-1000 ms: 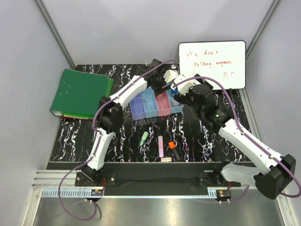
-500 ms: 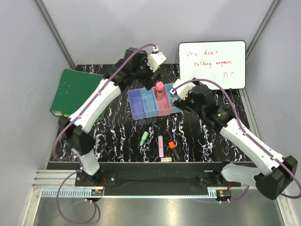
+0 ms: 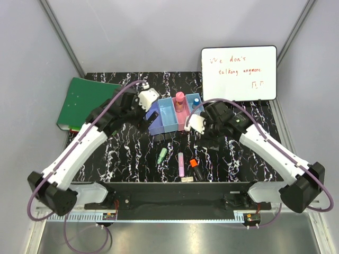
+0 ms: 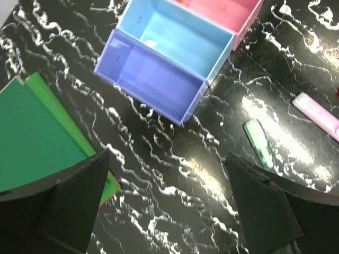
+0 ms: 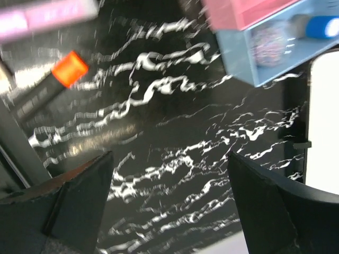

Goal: Sort the stationery into containers
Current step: Pick up the pen from the center of the board.

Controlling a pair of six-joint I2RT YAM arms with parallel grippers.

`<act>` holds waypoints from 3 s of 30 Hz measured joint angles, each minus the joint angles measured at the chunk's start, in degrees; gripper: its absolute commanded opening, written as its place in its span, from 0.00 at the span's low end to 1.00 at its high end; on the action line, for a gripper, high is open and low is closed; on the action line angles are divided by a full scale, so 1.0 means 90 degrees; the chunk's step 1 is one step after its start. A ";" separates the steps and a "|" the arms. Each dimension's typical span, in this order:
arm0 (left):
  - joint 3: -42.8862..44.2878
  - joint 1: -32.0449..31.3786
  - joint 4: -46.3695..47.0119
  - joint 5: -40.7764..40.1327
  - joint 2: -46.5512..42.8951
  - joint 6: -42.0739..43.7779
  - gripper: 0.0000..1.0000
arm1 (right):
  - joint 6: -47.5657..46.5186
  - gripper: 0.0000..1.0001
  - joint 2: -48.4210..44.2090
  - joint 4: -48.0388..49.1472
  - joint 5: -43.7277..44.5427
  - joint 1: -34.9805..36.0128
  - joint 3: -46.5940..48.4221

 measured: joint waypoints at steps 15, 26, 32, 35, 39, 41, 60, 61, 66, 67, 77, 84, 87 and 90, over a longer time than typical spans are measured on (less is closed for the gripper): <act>-0.1406 0.0384 0.0165 -0.0653 -0.1681 -0.0138 0.99 | -0.2176 0.95 0.0656 0.0138 0.0675 0.1100 -0.0724; -0.1508 0.0478 0.0221 -0.0831 -0.1902 -0.0216 0.99 | 0.0017 0.95 0.1171 0.0168 0.0478 0.1229 -0.0233; -0.1508 0.0478 0.0228 -0.0833 -0.2079 -0.0204 0.99 | 0.0976 0.96 0.1134 0.0430 0.0355 0.1224 -0.0590; -0.1508 0.0478 0.0243 -0.0828 -0.2132 -0.0170 0.99 | 0.1321 0.96 0.1132 0.0549 0.0355 0.1224 -0.0877; -0.1508 0.0478 0.0267 -0.0823 -0.2110 -0.0134 0.99 | 0.1807 0.96 0.1083 0.0738 0.0333 0.1219 -0.1124; -0.1508 0.0478 0.0277 -0.0809 -0.2074 -0.0102 0.99 | 0.2076 0.91 0.1027 0.0894 0.0262 0.1197 -0.1275; -0.1197 0.0478 0.0549 -0.0772 -0.1292 0.0284 0.99 | 0.2841 0.86 0.1858 0.1559 0.0002 0.1020 -0.1367; -0.1156 0.0476 0.0551 -0.0767 -0.1260 0.0308 0.99 | 0.2856 0.86 0.1962 0.1564 -0.0027 0.0981 -0.1309; -0.1018 0.0478 0.0590 -0.0758 -0.1132 0.0444 0.99 | 0.2919 0.82 0.2319 0.1571 -0.0255 0.0782 -0.1088; -0.1003 0.0478 0.0593 -0.0758 -0.1112 0.0464 0.99 | 0.2948 0.81 0.2392 0.1569 -0.0291 0.0767 -0.1035; -0.0920 0.0478 0.0595 -0.0755 -0.1001 0.0576 0.99 | 0.3092 0.79 0.2664 0.1401 -0.0539 0.0741 -0.0814; -0.0668 0.0478 0.0600 -0.0755 -0.0894 0.0583 0.99 | 0.3101 0.79 0.2421 0.1197 -0.0544 0.0736 -0.0986; -0.0578 0.0478 0.0597 -0.0755 -0.0857 0.0595 0.99 | 0.3099 0.80 0.2399 0.1146 -0.0561 0.0726 -0.0988; -0.0498 0.0478 0.0597 -0.0758 -0.0799 0.0627 0.99 | 0.3113 0.80 0.2480 0.1015 -0.0605 0.0714 -0.0920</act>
